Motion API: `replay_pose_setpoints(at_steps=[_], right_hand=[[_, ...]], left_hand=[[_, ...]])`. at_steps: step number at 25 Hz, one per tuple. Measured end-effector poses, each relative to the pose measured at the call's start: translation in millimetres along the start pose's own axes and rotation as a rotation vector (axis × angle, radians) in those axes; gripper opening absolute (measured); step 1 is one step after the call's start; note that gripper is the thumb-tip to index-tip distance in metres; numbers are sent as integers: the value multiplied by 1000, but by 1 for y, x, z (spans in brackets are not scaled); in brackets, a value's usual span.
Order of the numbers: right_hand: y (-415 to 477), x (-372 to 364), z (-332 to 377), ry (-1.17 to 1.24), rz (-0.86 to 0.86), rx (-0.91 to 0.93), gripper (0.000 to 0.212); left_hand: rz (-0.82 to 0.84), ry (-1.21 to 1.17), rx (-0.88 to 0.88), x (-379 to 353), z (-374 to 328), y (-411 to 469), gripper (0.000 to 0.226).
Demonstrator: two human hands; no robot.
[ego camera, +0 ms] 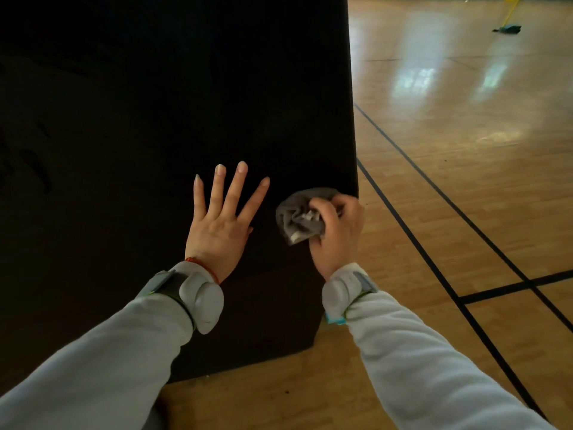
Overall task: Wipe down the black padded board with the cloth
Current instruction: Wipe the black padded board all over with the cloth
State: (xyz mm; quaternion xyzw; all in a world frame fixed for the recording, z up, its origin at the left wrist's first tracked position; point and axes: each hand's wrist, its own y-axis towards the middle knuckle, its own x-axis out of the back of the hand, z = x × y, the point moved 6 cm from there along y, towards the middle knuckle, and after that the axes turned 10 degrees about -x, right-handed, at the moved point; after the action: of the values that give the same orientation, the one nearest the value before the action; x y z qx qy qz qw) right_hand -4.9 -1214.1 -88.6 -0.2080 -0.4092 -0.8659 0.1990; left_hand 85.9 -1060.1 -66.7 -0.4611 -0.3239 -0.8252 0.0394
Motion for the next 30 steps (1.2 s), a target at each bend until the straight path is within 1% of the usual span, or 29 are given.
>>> replay_pose_setpoints(at_steps=[2,4,5,6,8,10,12,15,18,20,22,23,24,26,27,28,30], right_hand=[[-20,-15,-11,-43,58,8,49],[-26,-20,-13,-50,58,23,36],[-25,-21,-13,-51,51,26,33],[-24,-22,-14,-49,48,25,33],[-28,-22,-18,-44,51,16,42],[-35,-23,-24,-59,54,23,52],[-37,-26,-28,-64,75,12,53],[-43,-31,-34,-72,103,-55,51],[-60,-40,-49,-86,180,-184,50],[-63,-44,-57,-100,269,-229,43],[-57,-37,-56,-92,334,-232,34],[-52,-29,-52,-57,319,-242,33],[-42,-17,-46,-4,246,-252,34],[-20,7,-32,133,16,-234,39],[-13,12,-26,161,-54,-193,43],[-10,10,-22,137,-67,-146,48],[-16,-5,-20,18,-30,-80,52]], left_hand=[[-3,-3,-6,0,-1,0,111],[-29,-14,-11,1,-2,0,110],[-46,-24,-11,2,-3,0,109],[-64,-31,-13,4,-4,0,108],[-89,-35,-22,7,-4,-3,104],[-81,-32,-41,7,-3,-10,102],[-52,-28,-42,4,-1,-20,104],[-6,-54,18,-3,2,-36,106],[17,-88,67,-8,-3,-43,104],[25,-101,88,-12,-6,-46,102],[50,-123,109,-17,-9,-52,105],[60,-125,112,-19,-9,-54,107],[65,-126,110,-21,-9,-56,108],[72,-126,105,-24,-7,-56,109],[72,-127,105,-25,-6,-56,109],[73,-127,104,-26,-6,-55,109],[67,-123,98,-27,-6,-55,109]])
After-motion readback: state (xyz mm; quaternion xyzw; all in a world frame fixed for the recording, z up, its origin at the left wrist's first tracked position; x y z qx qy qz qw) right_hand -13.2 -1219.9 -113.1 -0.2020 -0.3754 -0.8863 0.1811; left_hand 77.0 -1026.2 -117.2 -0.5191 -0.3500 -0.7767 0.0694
